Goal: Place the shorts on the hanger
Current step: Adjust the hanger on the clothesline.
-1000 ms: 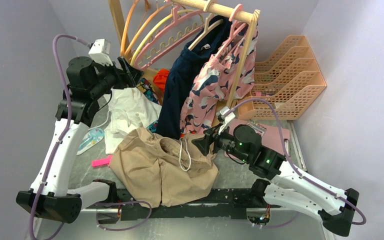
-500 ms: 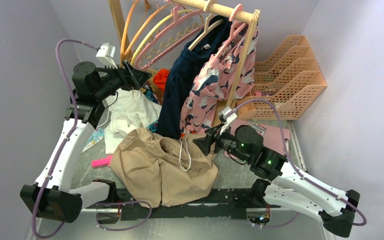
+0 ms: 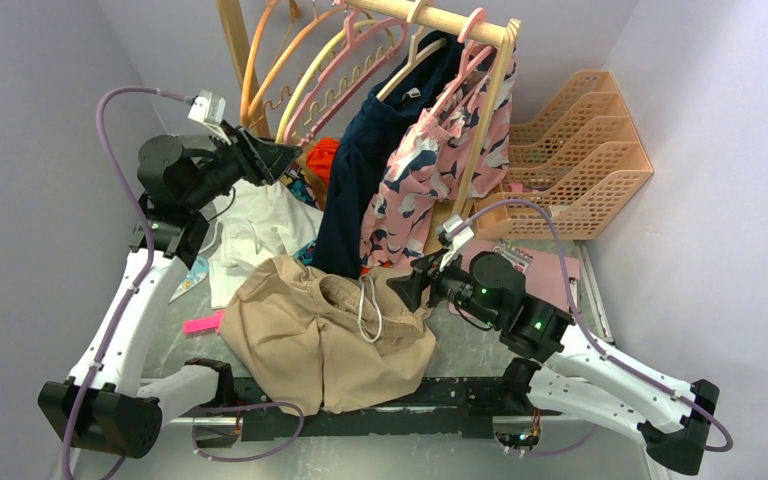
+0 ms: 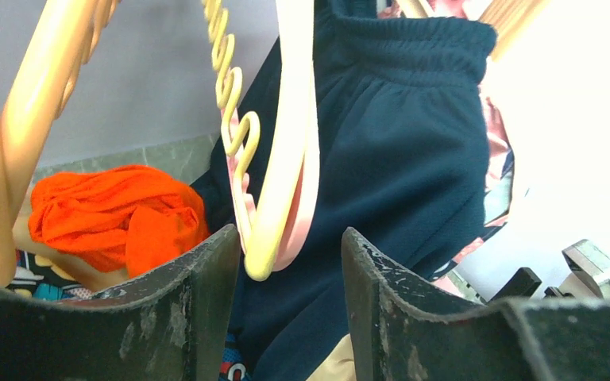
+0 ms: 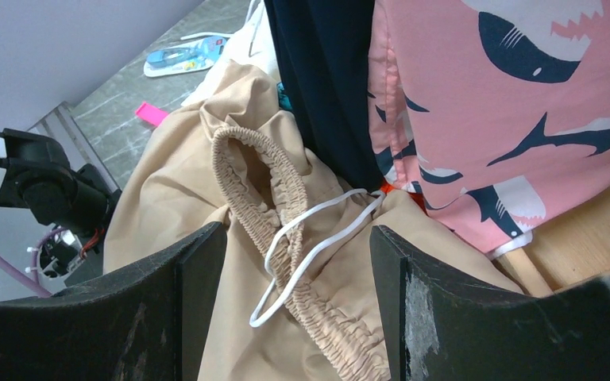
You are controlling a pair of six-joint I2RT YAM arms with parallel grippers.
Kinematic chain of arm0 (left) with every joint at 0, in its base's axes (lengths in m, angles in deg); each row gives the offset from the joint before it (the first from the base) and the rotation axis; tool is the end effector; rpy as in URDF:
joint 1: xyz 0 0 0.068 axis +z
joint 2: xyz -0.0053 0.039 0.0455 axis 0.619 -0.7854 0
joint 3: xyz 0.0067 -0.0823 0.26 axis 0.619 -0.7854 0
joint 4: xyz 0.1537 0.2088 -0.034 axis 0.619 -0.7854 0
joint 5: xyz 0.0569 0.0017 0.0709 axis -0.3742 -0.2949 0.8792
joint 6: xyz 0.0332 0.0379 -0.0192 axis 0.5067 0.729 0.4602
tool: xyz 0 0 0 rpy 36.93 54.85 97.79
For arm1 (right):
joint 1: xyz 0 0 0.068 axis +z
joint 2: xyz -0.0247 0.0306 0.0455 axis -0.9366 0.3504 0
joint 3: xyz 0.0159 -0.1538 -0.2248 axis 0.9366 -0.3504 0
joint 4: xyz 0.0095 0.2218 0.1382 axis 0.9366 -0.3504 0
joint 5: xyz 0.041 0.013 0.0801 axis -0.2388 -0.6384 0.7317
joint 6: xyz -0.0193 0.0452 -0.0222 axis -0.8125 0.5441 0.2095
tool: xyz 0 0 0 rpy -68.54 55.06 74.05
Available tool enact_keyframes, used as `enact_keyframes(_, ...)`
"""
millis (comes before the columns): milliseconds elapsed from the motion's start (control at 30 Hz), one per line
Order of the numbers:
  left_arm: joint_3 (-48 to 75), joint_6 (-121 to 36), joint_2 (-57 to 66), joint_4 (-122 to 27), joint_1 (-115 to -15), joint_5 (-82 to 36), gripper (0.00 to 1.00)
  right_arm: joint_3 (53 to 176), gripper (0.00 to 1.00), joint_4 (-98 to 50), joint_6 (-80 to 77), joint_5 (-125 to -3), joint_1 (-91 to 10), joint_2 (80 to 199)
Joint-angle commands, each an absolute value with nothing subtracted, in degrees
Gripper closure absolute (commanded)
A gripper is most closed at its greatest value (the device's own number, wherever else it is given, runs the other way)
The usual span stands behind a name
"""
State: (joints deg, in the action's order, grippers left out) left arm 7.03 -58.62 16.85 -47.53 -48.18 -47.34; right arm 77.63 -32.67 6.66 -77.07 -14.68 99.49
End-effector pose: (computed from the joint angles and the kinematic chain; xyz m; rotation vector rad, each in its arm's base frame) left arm 0.2400 -0.0613 0.4280 0.2359 1.5570 -0.9390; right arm 0.1037 0.1419 0.3149 -0.5630 1.7555 0.7968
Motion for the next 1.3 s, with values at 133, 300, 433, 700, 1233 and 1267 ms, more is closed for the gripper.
enact_keyframes(133,6.62,-58.27,18.92,-42.94,-48.12,-51.83,0.44,76.73,0.3,-31.0,5.86,-77.86,-14.9,98.71)
enact_keyframes(300,7.41,-56.99,18.78,-44.33,-48.93,-51.49,0.43,76.62,0.3,-30.73,5.79,-77.93,-14.86,99.13)
enact_keyframes(433,7.87,-56.37,18.48,-44.66,-49.56,-50.5,0.43,76.45,0.3,-30.6,5.87,-77.96,-14.87,99.21)
enact_keyframes(700,11.38,-53.92,18.2,-49.42,-50.19,-48.04,0.38,76.36,0.3,-30.73,5.73,-78.34,-14.85,98.99)
enact_keyframes(1233,20.19,-45.5,15.99,-56.64,-57.0,-40.75,0.27,76.78,0.3,-30.45,5.89,-77.99,-14.91,99.85)
enact_keyframes(1267,21.15,-44.53,15.2,-57.43,-57.56,-39.9,0.27,76.79,0.3,-30.58,5.89,-77.99,-14.91,99.69)
